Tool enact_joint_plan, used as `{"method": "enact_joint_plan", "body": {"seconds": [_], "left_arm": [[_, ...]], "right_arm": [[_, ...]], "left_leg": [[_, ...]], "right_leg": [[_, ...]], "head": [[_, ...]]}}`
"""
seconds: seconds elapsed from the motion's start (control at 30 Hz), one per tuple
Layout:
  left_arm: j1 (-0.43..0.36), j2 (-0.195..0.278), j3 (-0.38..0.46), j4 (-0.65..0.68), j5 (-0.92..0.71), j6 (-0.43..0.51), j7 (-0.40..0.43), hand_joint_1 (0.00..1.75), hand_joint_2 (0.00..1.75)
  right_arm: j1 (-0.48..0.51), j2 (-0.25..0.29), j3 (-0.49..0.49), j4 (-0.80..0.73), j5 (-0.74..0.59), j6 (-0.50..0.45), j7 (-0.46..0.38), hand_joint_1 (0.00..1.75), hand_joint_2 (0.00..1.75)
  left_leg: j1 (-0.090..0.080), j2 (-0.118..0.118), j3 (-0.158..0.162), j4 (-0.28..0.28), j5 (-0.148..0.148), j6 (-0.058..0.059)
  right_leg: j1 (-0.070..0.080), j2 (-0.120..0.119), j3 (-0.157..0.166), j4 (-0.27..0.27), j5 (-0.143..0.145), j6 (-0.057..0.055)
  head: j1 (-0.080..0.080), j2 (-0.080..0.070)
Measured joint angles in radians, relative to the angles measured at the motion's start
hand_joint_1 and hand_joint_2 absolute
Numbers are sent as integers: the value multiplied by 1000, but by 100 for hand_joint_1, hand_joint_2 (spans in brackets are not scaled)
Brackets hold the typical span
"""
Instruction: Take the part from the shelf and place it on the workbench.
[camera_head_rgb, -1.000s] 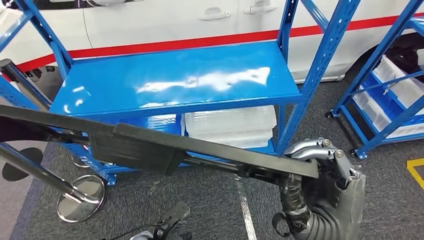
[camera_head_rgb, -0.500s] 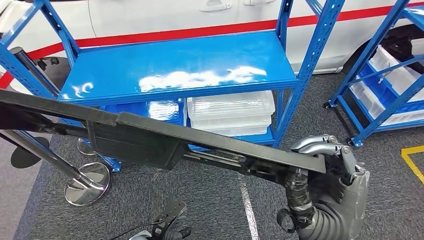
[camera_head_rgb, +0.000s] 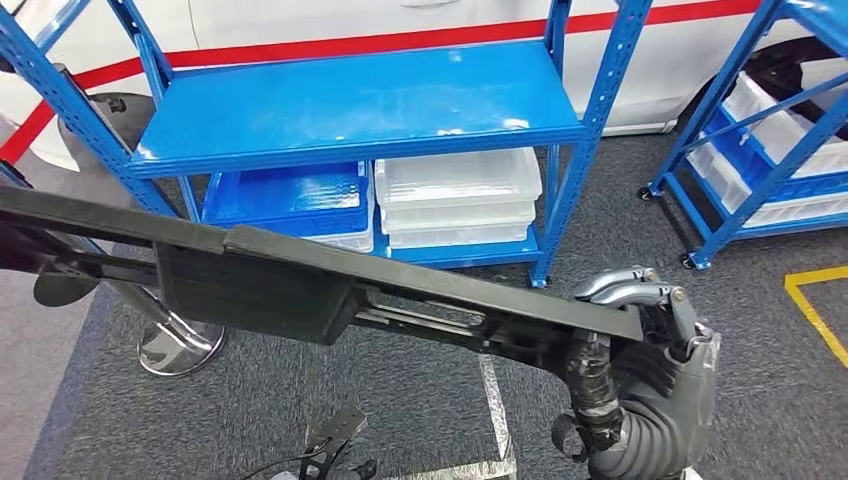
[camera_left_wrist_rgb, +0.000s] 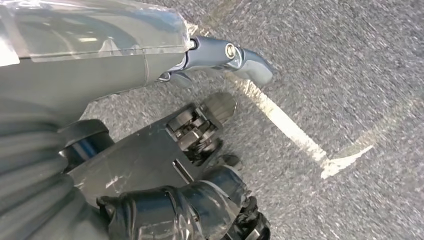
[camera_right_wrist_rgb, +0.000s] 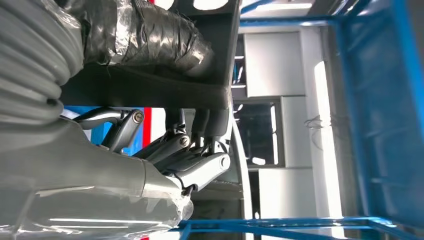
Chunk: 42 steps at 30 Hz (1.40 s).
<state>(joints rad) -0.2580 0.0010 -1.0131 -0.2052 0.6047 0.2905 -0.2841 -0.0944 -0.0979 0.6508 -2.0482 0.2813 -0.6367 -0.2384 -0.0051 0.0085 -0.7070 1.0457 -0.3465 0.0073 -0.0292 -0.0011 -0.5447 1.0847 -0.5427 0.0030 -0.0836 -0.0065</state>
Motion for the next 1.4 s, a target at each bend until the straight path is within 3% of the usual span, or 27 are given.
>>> {"method": "enact_joint_plan", "body": {"seconds": [0.03,0.07,0.17,0.2,0.23,0.27,0.33,0.4,0.47,0.53,0.57,0.6,0.67,0.7,0.73,0.77,0.83,0.9,0.93,1.0,1.1,1.2,1.23,1.27,1.3,1.33,1.4], "left_arm": [[5,0,3,0,2,4,-1,0,175],[10,0,7,0,5,8,-4,0,175],[22,0,21,-1,16,20,-15,0,175],[24,0,25,-2,20,23,-18,0,175],[27,0,29,-2,26,24,-20,0,175],[32,0,34,-3,33,23,-22,0,175],[42,0,46,-4,50,18,-30,0,175],[45,0,60,-5,64,13,-37,0,175],[41,0,75,-5,74,11,-41,0,175],[47,0,92,-5,85,10,-41,0,175],[55,1,99,-5,91,9,-38,0,175],[65,2,105,-5,96,8,-32,0,175],[83,3,117,-5,105,3,-18,0,175],[92,3,123,-5,110,1,-13,0,175],[100,2,129,-5,116,-1,-8,0,175],[109,2,136,-5,123,-4,-3,0,175],[123,0,149,-5,137,-10,4,0,175],[129,-2,156,-5,144,-15,6,0,175],[131,-3,160,-5,145,-17,5,0,175],[136,-4,168,-5,148,-18,5,0,175],[141,-3,173,-5,149,-16,7,0,175],[140,-3,178,-5,149,-13,10,0,175],[141,-3,179,-5,149,-12,10,0,175],[142,-3,180,-5,149,-12,10,0,175],[143,-3,181,-5,149,-12,11,0,175],[143,-3,181,-5,149,-12,11,0,175],[141,-2,183,-5,149,-12,10,0,175]], "right_arm": [[-1,1,0,3,-10,6,-6,175,175],[-3,2,0,7,-20,13,-14,175,175],[-10,9,0,17,-52,33,-38,175,175],[-12,11,0,21,-66,38,-47,175,175],[-14,13,0,25,-84,44,-57,175,175],[-15,14,0,29,-103,50,-67,175,175],[-23,18,0,36,-140,68,-88,175,175],[-34,22,0,41,-163,89,-105,175,175],[-45,26,1,45,-176,106,-115,175,175],[-55,30,2,51,-190,116,-118,175,175],[-60,31,2,55,-199,120,-120,175,175],[-66,32,2,60,-210,124,-124,175,175],[-75,32,2,72,-233,131,-134,175,175],[-78,32,2,79,-242,136,-139,175,175],[-81,33,2,87,-247,142,-144,175,175],[-85,33,2,95,-252,149,-147,175,175],[-96,35,2,104,-258,165,-155,175,175],[-106,39,3,107,-263,177,-162,175,175],[-109,41,3,108,-264,180,-165,175,175],[-114,47,5,109,-264,183,-168,175,175],[-125,55,16,109,-267,187,-169,175,175],[-127,60,20,110,-281,195,-169,175,175],[-127,60,20,111,-287,198,-169,175,175],[-127,60,20,112,-293,200,-169,175,175],[-127,60,20,113,-297,201,-169,175,175],[-127,62,21,113,-301,202,-169,175,175],[-129,65,21,113,-302,202,-169,175,175]], "left_leg": [[3,-1,-6,5,-11,-4],[5,-1,-15,26,-43,-8],[7,-3,-49,183,-206,-17],[7,-4,-49,237,-230,-16],[7,-5,-40,270,-225,-13],[6,-6,-16,275,-197,-9],[-2,6,73,196,-145,6],[-15,35,177,53,-167,22],[-23,44,220,-33,-201,32],[-23,26,224,-63,-184,39],[-21,17,224,-76,-168,42],[-18,9,223,-85,-153,43],[-17,-4,205,-83,-134,45],[-17,-11,193,-77,-128,45],[-17,-21,181,-71,-124,44],[-17,-31,170,-63,-122,43],[-15,-51,152,-43,-121,39],[-15,-68,132,-20,-125,31],[-13,-75,123,-12,-125,26],[-11,-88,113,-8,-123,15],[-10,-63,87,38,-151,-5],[4,-27,4,200,-223,-27],[10,-23,-15,234,-228,-32],[14,-19,-17,234,-215,-37],[17,-13,2,195,-185,-40],[19,0,35,129,-147,-41],[12,34,96,6,-102,-35]], "right_leg": [[1,-1,-9,-1,12,-10],[0,-3,-21,-2,25,-17],[2,-2,-68,-5,67,-26],[4,-2,-86,-5,80,-27],[6,-2,-103,-5,92,-27],[8,-3,-119,-5,102,-27],[10,-9,-139,-5,122,-26],[10,-20,-143,-7,136,-21],[7,-38,-140,-16,151,-8],[5,-52,-135,-30,163,5],[5,-47,-139,-21,152,10],[7,-37,-152,11,126,13],[10,-14,-199,133,47,14],[11,-8,-218,192,19,14],[11,-6,-221,221,10,15],[11,-4,-206,213,17,14],[10,11,-131,104,54,11],[10,35,-74,10,70,5],[12,42,-65,-7,68,0],[15,29,-66,-9,72,-10],[7,1,-59,-26,81,-25],[6,-29,-57,-31,83,-29],[5,-40,-57,-31,82,-28],[4,-51,-57,-30,81,-28],[3,-61,-56,-30,80,-26],[1,-70,-54,-30,79,-24],[2,-88,-49,-32,76,-15]], "head": [[0,0],[0,0],[-5,0],[-6,0],[-6,0],[-6,0],[-5,0],[-6,0],[-8,0],[-6,0],[-5,0],[-2,0],[3,0],[5,0],[6,0],[6,0],[6,0],[5,0],[5,0],[5,0],[-2,0],[-10,0],[-10,0],[-10,0],[-10,0],[-10,0],[-10,0]]}}
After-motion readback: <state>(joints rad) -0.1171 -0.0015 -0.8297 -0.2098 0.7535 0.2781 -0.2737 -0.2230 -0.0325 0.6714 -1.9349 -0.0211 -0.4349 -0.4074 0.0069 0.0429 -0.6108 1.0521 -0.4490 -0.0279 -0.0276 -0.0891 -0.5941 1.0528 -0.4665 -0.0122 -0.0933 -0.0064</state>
